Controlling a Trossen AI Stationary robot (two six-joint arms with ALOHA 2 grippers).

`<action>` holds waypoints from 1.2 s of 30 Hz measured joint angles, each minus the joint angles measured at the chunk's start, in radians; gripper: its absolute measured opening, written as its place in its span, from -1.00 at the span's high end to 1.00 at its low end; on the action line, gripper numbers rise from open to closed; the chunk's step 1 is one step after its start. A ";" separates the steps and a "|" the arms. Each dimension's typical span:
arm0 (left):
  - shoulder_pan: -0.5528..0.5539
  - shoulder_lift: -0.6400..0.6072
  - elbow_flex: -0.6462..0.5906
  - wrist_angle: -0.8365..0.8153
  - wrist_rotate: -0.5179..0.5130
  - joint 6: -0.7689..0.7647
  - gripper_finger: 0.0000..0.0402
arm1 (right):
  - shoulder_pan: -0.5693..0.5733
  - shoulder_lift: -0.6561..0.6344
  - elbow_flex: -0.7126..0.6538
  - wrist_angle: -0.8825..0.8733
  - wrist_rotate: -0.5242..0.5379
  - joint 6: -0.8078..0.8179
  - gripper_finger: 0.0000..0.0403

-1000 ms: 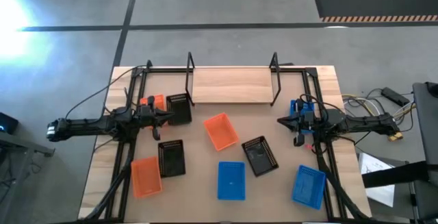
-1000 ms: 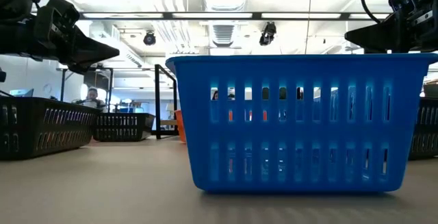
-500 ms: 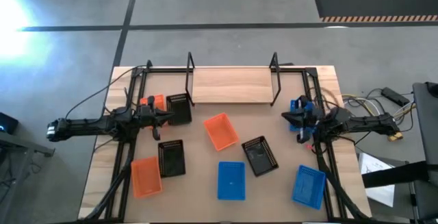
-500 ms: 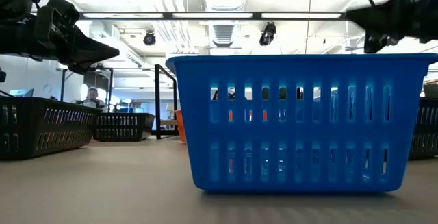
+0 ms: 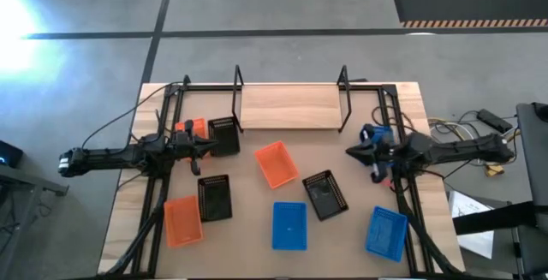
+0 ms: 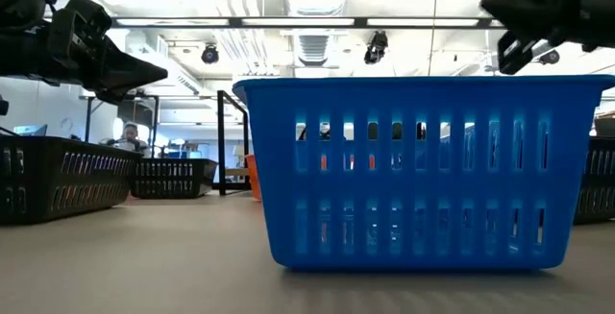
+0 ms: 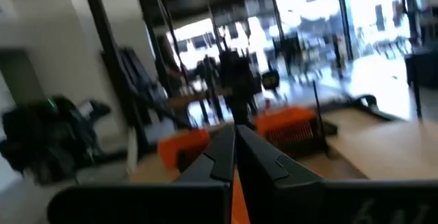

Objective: Stack baskets on shelf by color
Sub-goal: Put the middle orange bin on the shelf

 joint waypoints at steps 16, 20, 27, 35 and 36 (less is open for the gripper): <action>0.000 0.002 0.000 -0.001 0.000 0.000 1.00 | 0.001 0.879 0.705 -0.504 -0.135 -0.315 0.58; 0.000 0.004 0.000 -0.001 0.000 0.000 1.00 | 0.003 1.057 0.898 -0.678 -0.161 -0.365 0.33; 0.000 0.005 0.000 0.000 0.000 0.000 1.00 | 0.011 1.329 1.176 -0.931 -0.154 -0.419 0.03; 0.000 0.004 0.000 0.000 0.000 0.000 1.00 | 0.011 1.544 1.393 -1.124 -0.142 -0.488 0.09; 0.000 0.004 0.000 -0.001 0.000 0.000 1.00 | 0.011 1.562 1.410 -1.142 -0.140 -0.500 0.12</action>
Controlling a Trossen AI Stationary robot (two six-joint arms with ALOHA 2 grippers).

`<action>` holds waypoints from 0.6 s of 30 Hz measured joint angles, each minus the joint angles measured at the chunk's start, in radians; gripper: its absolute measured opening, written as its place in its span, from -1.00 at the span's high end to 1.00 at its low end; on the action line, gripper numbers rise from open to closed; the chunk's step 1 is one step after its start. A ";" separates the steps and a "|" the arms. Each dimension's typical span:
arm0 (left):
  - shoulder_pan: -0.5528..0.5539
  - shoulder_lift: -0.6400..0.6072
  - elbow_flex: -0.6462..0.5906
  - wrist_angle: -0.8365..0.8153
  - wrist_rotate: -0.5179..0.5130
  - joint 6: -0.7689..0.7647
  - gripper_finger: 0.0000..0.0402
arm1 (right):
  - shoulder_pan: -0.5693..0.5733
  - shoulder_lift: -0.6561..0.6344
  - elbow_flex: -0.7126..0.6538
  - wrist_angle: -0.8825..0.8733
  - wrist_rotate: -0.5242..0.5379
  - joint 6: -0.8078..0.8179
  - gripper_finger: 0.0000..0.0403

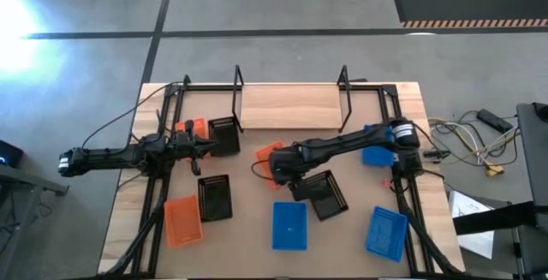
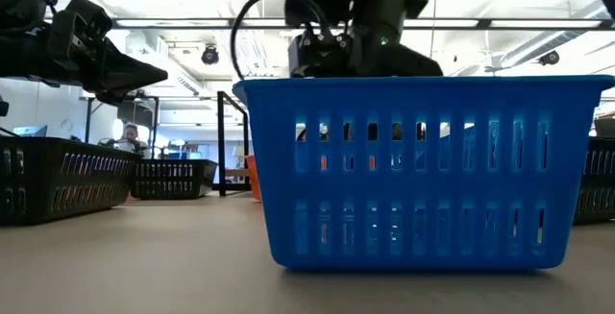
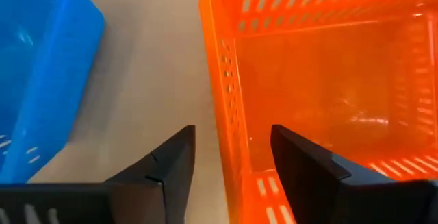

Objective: Stack baskets on shelf by color
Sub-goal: Put the middle orange bin on the shelf

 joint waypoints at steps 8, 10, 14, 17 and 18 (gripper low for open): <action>0.000 0.001 0.000 0.000 0.000 0.000 1.00 | 0.000 0.053 0.055 -0.035 0.050 -0.016 0.57; 0.000 0.002 0.000 0.000 0.000 0.000 1.00 | 0.000 0.032 0.052 -0.038 0.051 -0.013 0.73; 0.000 0.006 0.000 0.000 0.000 0.000 1.00 | 0.000 -0.041 0.032 -0.052 0.075 -0.006 0.93; 0.000 0.009 0.000 0.000 0.000 0.000 1.00 | 0.000 -0.130 0.020 -0.068 0.120 0.012 0.94; 0.000 0.009 0.000 0.000 0.000 0.000 1.00 | -0.003 -0.161 0.014 -0.068 0.141 0.012 0.95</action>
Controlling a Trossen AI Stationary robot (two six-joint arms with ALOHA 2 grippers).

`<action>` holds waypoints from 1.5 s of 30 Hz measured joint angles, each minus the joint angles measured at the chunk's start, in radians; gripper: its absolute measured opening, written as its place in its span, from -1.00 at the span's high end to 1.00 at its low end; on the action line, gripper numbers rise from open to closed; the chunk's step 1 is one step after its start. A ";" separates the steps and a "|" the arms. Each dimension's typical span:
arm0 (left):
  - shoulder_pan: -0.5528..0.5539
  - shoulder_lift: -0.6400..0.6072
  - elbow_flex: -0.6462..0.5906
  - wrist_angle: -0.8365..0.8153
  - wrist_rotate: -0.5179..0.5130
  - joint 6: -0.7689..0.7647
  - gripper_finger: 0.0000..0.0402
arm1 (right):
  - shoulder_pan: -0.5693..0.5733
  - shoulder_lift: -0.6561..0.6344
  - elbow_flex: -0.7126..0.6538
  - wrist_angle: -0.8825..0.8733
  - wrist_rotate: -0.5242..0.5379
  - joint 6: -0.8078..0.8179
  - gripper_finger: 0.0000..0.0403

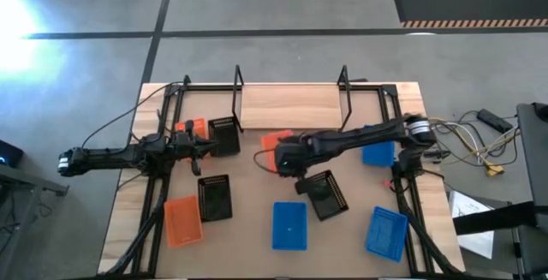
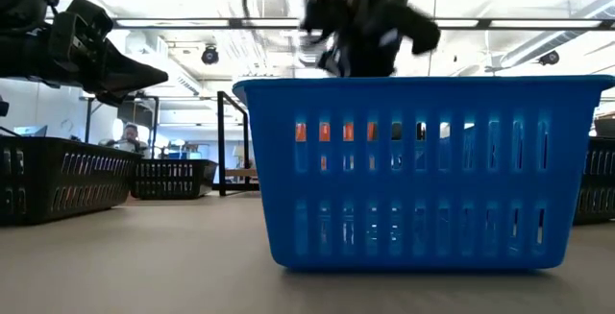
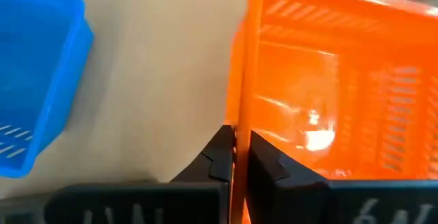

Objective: Stack baskets on shelf by color
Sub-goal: Put the middle orange bin on the shelf

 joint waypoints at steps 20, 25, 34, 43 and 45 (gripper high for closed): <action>0.000 -0.002 0.000 0.001 0.000 0.000 1.00 | -0.424 -0.112 -0.194 0.220 0.002 -0.102 0.96; 0.000 0.000 0.000 0.000 0.000 0.000 1.00 | -0.422 -0.069 -0.139 0.266 0.003 -0.118 0.96; 0.000 0.000 0.000 0.000 0.000 0.000 1.00 | -0.396 0.141 0.065 0.335 -0.050 -0.072 0.96; 0.000 0.000 0.000 0.000 0.000 0.000 1.00 | -0.384 0.302 0.303 0.243 -0.056 -0.062 0.96; 0.000 0.000 0.000 0.000 0.000 0.000 1.00 | -0.381 0.336 0.354 0.208 -0.051 -0.062 0.96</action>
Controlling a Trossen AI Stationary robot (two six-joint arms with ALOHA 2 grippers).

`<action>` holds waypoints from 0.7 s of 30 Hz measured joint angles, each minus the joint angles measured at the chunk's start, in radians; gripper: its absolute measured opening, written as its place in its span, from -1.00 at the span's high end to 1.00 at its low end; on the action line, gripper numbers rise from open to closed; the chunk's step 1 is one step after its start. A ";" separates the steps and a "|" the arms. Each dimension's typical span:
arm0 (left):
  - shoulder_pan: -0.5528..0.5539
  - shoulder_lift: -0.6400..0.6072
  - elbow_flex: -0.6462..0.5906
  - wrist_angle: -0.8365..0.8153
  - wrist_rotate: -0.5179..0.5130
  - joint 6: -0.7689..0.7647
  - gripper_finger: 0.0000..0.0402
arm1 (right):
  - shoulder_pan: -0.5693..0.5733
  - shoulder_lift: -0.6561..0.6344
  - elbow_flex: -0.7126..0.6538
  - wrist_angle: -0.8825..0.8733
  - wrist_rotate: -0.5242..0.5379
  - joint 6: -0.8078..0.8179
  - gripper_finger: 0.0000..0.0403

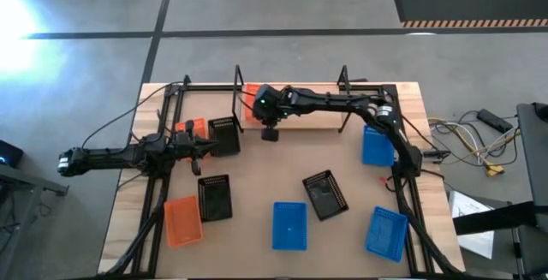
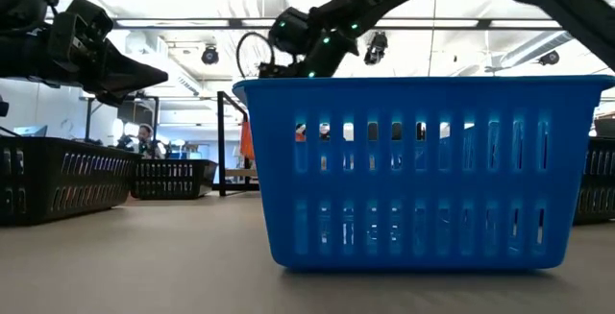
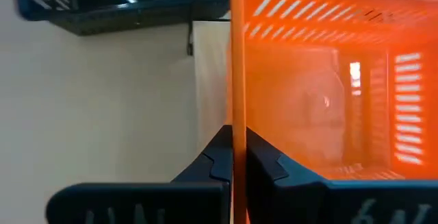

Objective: Stack baskets on shelf by color
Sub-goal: Put the middle orange bin on the shelf

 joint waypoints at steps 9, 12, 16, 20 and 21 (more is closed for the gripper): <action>0.000 0.000 0.000 0.000 0.000 0.000 1.00 | 0.012 0.047 0.126 -0.158 0.003 -0.001 0.96; 0.000 0.000 0.000 0.000 0.000 0.000 1.00 | 0.011 0.008 0.099 -0.215 0.004 0.000 0.96; 0.000 0.000 0.000 0.000 0.000 0.000 1.00 | 0.011 -0.077 0.000 -0.273 0.005 0.002 0.96; 0.000 0.000 0.000 0.000 0.000 0.000 1.00 | 0.005 -0.198 -0.168 -0.279 0.025 0.015 0.96; 0.000 0.000 0.000 0.000 0.000 0.000 1.00 | 0.002 -0.236 -0.215 -0.277 0.046 0.018 0.96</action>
